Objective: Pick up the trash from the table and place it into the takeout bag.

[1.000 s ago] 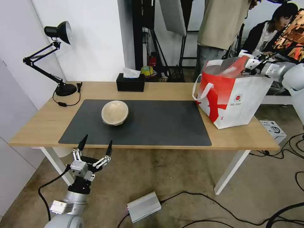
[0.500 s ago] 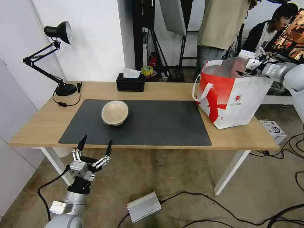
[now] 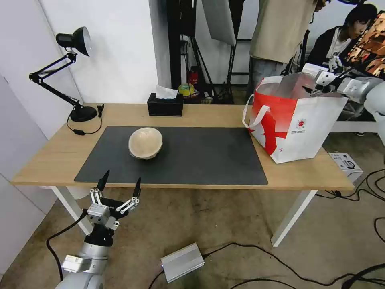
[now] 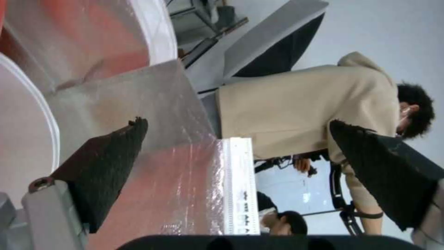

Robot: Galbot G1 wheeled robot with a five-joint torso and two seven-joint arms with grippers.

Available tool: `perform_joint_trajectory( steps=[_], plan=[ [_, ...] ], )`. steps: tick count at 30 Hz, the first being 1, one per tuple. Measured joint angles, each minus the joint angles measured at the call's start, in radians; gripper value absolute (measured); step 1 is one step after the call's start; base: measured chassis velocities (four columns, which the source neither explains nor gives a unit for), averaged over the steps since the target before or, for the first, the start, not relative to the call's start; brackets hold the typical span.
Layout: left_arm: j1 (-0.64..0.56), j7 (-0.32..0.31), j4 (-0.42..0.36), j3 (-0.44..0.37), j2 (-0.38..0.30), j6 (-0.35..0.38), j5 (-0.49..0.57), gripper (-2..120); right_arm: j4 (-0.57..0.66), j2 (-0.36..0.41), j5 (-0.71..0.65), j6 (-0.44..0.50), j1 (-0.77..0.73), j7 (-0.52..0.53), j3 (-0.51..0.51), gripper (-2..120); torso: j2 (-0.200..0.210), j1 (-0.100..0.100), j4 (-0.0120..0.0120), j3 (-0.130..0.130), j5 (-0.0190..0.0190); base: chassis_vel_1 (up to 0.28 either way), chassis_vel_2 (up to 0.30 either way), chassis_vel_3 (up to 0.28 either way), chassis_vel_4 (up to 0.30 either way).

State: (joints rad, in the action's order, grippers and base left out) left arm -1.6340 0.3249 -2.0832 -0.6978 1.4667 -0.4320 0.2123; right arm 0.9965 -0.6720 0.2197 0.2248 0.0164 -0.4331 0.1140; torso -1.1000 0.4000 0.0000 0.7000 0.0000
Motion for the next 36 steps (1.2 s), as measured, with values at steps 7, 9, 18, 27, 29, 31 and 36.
perform_joint_trajectory(
  steps=[7,9,18,27,29,31,36],
  plan=[
    [-0.002,0.000,-0.010,-0.009,-0.002,0.002,-0.002,100,0.084,0.048,-0.105,-0.047,-0.037,0.015,-0.003,100,0.000,0.000,0.0000,0.000,-0.0001,0.000,0.000,0.000,0.000],
    [-0.005,0.000,-0.015,-0.013,-0.003,0.003,-0.002,100,0.124,0.067,-0.149,-0.073,-0.063,0.029,-0.015,100,0.000,0.000,0.0001,0.000,0.0000,0.000,0.000,0.000,0.000],
    [-0.021,-0.001,-0.034,-0.021,-0.008,0.005,-0.005,100,0.351,0.145,-0.395,-0.213,-0.259,0.157,-0.139,100,0.000,0.000,-0.0003,0.000,-0.0001,0.000,0.000,0.000,0.000],
    [-0.029,-0.002,-0.041,-0.016,-0.010,0.005,-0.018,100,0.623,0.178,-0.678,-0.289,-0.498,0.411,-0.270,100,0.000,0.000,0.0001,0.000,-0.0003,0.000,0.000,0.000,0.000],
    [-0.029,-0.002,-0.042,-0.013,-0.008,0.005,-0.023,100,0.684,0.176,-0.718,-0.290,-0.551,0.459,-0.304,100,0.000,0.000,0.0001,0.000,-0.0001,0.000,0.000,0.000,0.000],
    [-0.029,-0.002,-0.043,-0.012,-0.006,0.006,-0.025,100,0.712,0.175,-0.731,-0.290,-0.580,0.478,-0.321,100,0.000,0.000,0.0001,0.000,-0.0003,0.000,0.000,0.000,0.000],
    [-0.029,-0.003,-0.050,-0.011,-0.002,0.006,-0.027,100,0.826,0.155,-0.773,-0.287,-0.726,0.536,-0.399,100,0.000,0.000,0.0001,0.000,-0.0003,0.000,0.000,0.000,0.000]
  ],
)
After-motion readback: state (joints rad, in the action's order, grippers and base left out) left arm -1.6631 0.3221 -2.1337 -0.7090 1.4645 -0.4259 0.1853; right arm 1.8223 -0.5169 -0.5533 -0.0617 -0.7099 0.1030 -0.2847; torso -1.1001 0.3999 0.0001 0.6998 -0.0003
